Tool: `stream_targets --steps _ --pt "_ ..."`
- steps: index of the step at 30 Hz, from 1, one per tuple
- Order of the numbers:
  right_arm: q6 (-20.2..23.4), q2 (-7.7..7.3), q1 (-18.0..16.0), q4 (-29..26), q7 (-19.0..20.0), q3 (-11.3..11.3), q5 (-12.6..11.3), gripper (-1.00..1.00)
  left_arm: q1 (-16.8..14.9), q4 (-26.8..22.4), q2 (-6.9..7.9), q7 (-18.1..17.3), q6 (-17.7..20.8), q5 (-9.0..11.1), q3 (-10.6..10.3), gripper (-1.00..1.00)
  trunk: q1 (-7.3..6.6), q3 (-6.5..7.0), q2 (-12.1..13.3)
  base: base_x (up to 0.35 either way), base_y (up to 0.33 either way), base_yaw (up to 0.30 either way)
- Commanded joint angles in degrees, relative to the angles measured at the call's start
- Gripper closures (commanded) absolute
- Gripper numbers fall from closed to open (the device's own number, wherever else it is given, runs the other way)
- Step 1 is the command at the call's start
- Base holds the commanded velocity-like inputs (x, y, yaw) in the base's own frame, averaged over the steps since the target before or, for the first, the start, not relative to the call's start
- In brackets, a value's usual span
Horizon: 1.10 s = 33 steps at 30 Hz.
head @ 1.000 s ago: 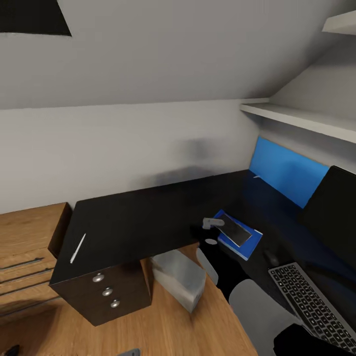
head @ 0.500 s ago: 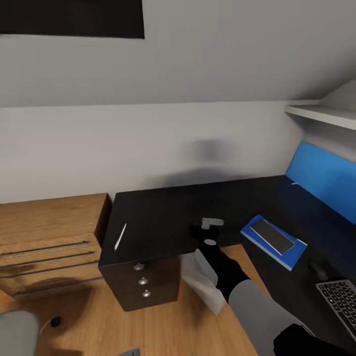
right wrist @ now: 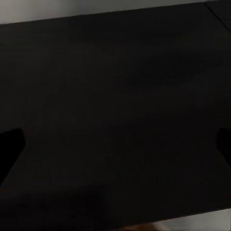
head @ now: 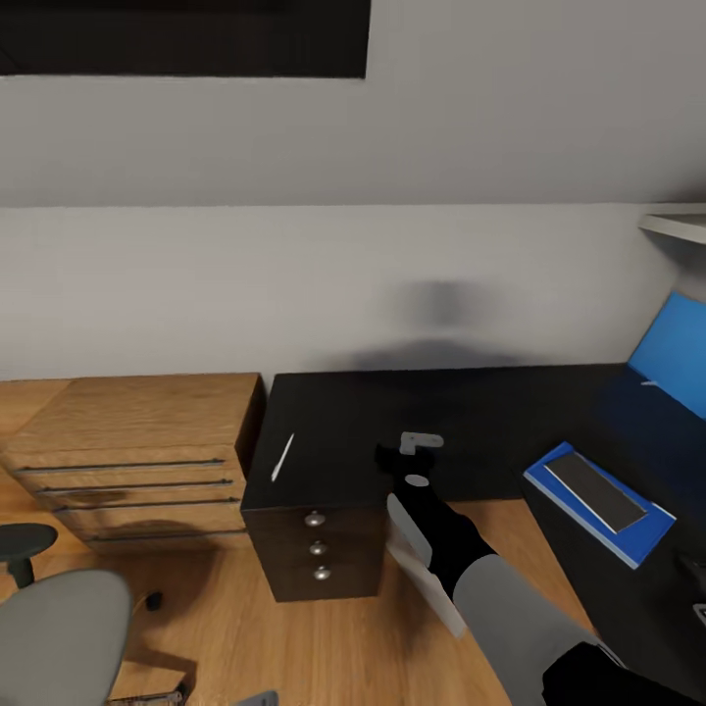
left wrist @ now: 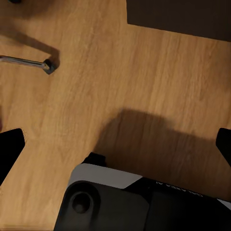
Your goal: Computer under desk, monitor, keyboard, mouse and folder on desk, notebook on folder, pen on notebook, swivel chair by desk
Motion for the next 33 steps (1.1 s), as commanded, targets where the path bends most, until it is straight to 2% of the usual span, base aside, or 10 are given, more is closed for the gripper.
stream_targets --steps 1,28,33 --pt "0.3 0.0 0.0 -0.1 -0.4 0.1 -0.1 -1.0 -0.1 -0.1 0.08 0.5 0.1 0.3 -0.3 -1.0 0.03 -0.1 -0.1 0.0 0.0 0.277" --pt "0.3 0.0 0.0 -0.1 -0.4 0.1 -0.1 -1.0 -0.1 -0.2 0.08 0.5 0.1 0.3 -0.3 -1.0 0.03 -0.1 -0.1 0.0 0.0 0.277" --pt "0.3 0.0 0.0 -0.1 -0.4 0.2 -0.1 -1.0 -0.1 -0.2 0.08 0.5 0.1 0.3 -0.3 -1.0 0.03 -0.1 -0.1 0.0 0.0 0.12"
